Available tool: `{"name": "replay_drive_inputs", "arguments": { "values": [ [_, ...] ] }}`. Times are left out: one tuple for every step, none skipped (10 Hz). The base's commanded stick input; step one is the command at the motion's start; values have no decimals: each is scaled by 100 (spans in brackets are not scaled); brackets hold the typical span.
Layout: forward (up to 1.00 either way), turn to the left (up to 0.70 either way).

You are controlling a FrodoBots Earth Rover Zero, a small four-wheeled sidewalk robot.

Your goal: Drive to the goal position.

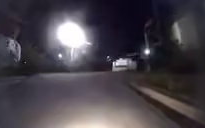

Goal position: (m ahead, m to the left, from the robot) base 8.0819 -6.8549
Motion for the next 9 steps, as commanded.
{"name": "replay_drive_inputs", "arguments": {
  "values": [
    [70, 0],
    [70, 0],
    [70, 0],
    [70, 0],
    [70, 0],
    [70, 0],
    [70, 0],
    [70, 0],
    [70, 0]
  ]
}}
